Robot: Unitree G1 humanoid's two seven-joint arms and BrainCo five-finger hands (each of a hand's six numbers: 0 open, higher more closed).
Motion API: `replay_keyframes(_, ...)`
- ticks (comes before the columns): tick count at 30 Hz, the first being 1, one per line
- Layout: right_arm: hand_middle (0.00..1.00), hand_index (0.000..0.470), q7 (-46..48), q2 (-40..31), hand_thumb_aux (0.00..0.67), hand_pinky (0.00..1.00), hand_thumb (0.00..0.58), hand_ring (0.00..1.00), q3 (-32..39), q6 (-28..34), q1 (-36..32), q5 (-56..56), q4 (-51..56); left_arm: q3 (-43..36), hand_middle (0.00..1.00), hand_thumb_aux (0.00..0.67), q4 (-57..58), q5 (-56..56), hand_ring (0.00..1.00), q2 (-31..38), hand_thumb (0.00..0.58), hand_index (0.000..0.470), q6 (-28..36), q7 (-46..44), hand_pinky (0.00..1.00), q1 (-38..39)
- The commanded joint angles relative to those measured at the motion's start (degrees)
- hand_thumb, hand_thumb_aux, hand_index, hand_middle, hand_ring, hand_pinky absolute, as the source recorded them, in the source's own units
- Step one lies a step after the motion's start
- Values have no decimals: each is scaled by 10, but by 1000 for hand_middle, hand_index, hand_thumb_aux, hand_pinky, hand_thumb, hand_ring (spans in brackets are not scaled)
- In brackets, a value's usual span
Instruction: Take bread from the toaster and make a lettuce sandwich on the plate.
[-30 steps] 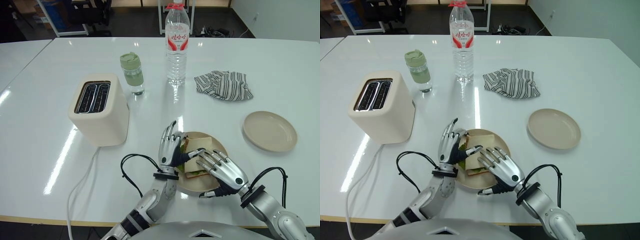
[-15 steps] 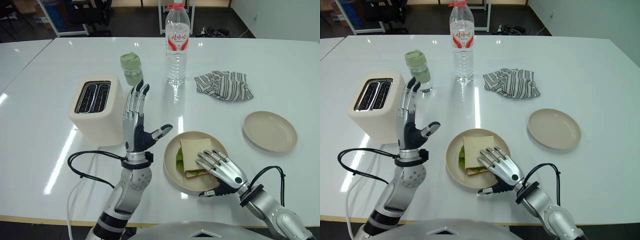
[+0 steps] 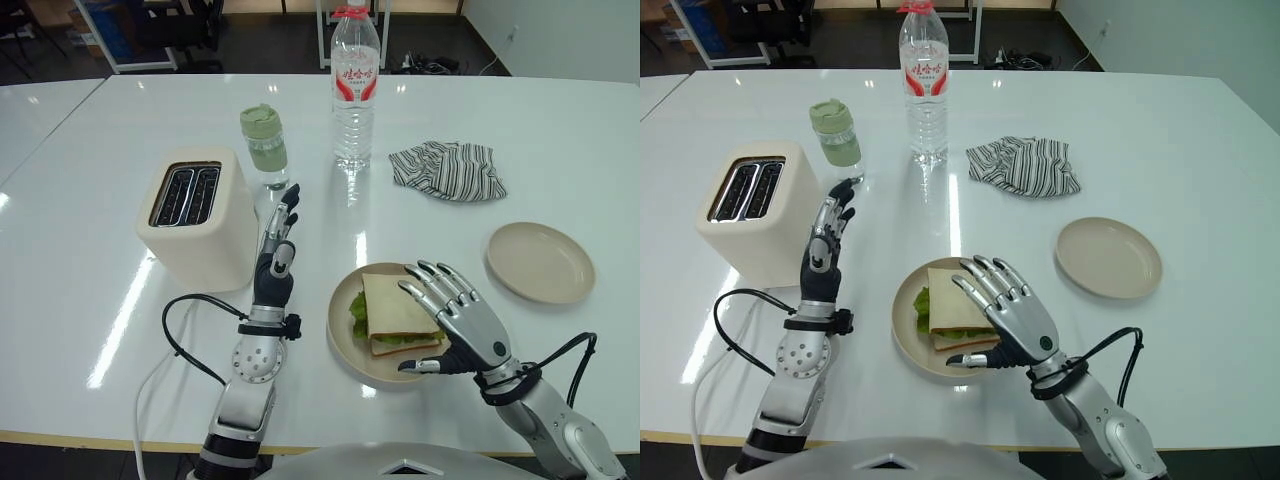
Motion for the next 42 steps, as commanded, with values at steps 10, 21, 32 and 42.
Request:
replay_keyframes(10, 1000, 470, 385, -166, 670, 1000, 580, 1000, -285, -84, 345, 478, -101, 149, 1000, 670, -138, 27, 1000, 388, 580, 470, 68, -392, 1000, 180)
replay_keyframes(21, 1000, 470, 448, -94, 670, 1000, 580, 1000, -117, 22, 205, 256, -28, -74, 1000, 670, -28, 228, 1000, 321, 580, 470, 163, -429, 1000, 96)
replay_keyframes(32, 1000, 470, 355, -21, 670, 1000, 580, 1000, -2, 59, -46, 44, 146, -154, 1000, 670, 141, 347, 1000, 219, 580, 470, 168, -343, 1000, -57)
replay_keyframes(42, 1000, 470, 268, 26, 670, 1000, 580, 1000, 65, 55, -253, 18, 373, -178, 1000, 670, 345, 372, 1000, 136, 580, 470, 173, -266, 1000, -237)
